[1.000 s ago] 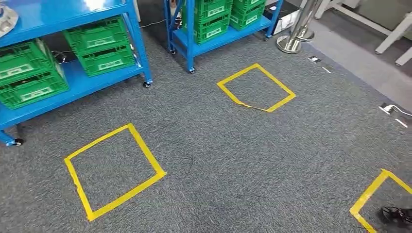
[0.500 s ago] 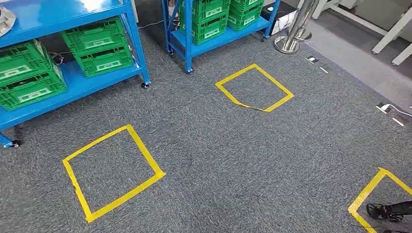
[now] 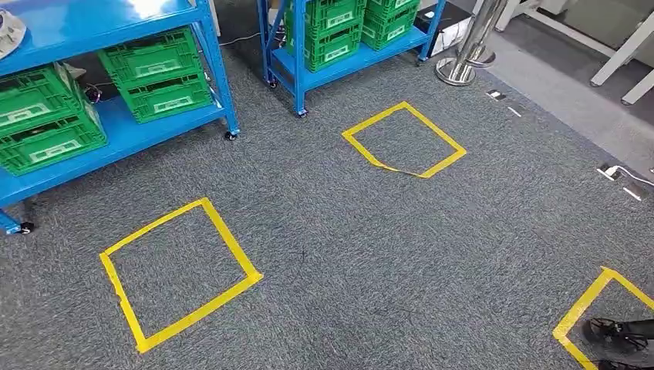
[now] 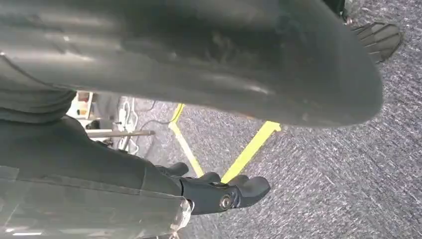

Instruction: Take the parts from the cabinet and place them on the table.

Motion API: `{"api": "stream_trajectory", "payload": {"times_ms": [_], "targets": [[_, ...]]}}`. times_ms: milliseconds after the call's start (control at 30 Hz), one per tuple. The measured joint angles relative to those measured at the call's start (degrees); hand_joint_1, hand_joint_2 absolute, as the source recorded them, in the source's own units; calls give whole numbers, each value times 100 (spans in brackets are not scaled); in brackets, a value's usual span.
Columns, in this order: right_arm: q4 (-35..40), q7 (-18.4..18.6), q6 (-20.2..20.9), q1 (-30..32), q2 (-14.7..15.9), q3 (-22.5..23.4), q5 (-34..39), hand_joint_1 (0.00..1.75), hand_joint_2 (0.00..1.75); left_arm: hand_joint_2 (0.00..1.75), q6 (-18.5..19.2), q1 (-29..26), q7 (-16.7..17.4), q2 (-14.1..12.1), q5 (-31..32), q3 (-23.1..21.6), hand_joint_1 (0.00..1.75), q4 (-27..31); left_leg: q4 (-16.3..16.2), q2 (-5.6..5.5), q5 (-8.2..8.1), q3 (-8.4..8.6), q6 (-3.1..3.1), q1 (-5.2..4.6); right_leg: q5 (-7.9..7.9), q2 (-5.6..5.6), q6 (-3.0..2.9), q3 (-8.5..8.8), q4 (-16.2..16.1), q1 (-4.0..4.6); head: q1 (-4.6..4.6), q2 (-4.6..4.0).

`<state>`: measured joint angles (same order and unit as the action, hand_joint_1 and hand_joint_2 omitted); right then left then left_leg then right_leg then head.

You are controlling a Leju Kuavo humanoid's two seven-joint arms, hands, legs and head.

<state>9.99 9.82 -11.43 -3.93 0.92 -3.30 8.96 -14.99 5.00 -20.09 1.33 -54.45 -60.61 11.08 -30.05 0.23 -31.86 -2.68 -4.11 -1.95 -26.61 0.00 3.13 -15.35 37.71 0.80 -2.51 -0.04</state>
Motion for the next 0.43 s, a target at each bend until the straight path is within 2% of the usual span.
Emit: {"api": "stream_trajectory", "payload": {"times_ms": [433], "targets": [[0, -22, 55, -1, -4, 0, -7, 0, 0, 0, -2, 0, 9, 0, -7, 0, 0, 0, 0, 0, 0, 0, 0, 0, -1, 0, 0, 0, 0, 0, -39, 0]]}}
